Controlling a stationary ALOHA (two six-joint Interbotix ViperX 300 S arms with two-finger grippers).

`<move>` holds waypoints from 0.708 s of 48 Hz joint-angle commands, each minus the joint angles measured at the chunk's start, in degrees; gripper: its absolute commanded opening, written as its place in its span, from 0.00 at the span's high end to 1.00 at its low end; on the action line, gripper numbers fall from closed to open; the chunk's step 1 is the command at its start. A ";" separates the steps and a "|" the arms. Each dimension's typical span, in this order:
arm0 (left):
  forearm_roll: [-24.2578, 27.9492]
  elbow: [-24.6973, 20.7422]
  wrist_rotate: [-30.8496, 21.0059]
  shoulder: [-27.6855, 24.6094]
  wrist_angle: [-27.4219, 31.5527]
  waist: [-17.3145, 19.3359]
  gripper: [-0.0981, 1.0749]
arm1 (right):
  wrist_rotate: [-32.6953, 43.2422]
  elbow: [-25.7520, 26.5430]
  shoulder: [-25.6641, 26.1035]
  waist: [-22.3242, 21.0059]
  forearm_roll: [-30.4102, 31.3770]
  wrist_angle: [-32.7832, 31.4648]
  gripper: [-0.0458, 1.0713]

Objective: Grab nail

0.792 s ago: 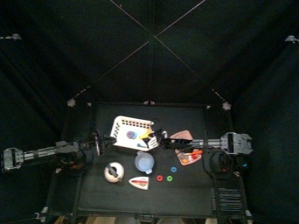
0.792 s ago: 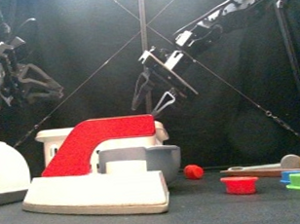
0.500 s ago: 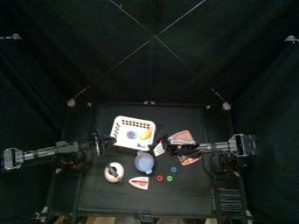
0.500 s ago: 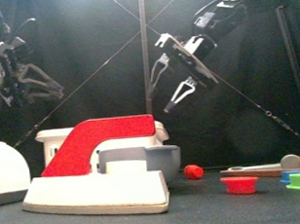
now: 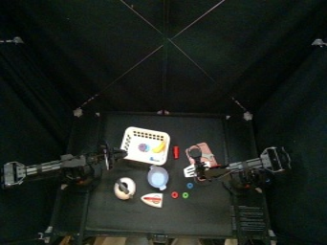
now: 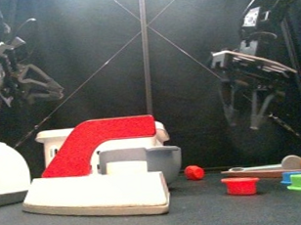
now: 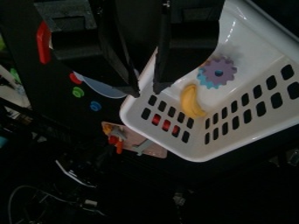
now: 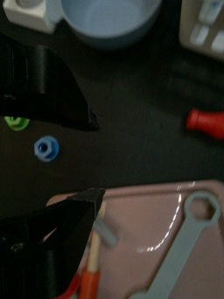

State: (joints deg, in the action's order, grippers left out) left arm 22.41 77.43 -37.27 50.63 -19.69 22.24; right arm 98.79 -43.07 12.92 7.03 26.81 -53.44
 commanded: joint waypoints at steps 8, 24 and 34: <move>-0.09 -0.62 0.09 -0.09 -0.18 0.09 0.36 | 4.57 -1.49 0.70 0.09 -1.23 -3.16 0.17; -0.09 -0.62 0.18 -0.09 -0.18 0.26 0.36 | 8.26 -6.15 -1.05 -1.49 -0.70 0.35 0.17; -0.09 -0.62 0.18 -0.09 -0.18 0.26 0.36 | 8.09 -7.12 -3.69 -4.22 1.41 5.80 0.17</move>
State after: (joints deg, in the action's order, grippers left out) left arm 22.50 77.43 -37.18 50.63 -19.69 22.41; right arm 106.88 -50.36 9.32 4.04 27.16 -49.31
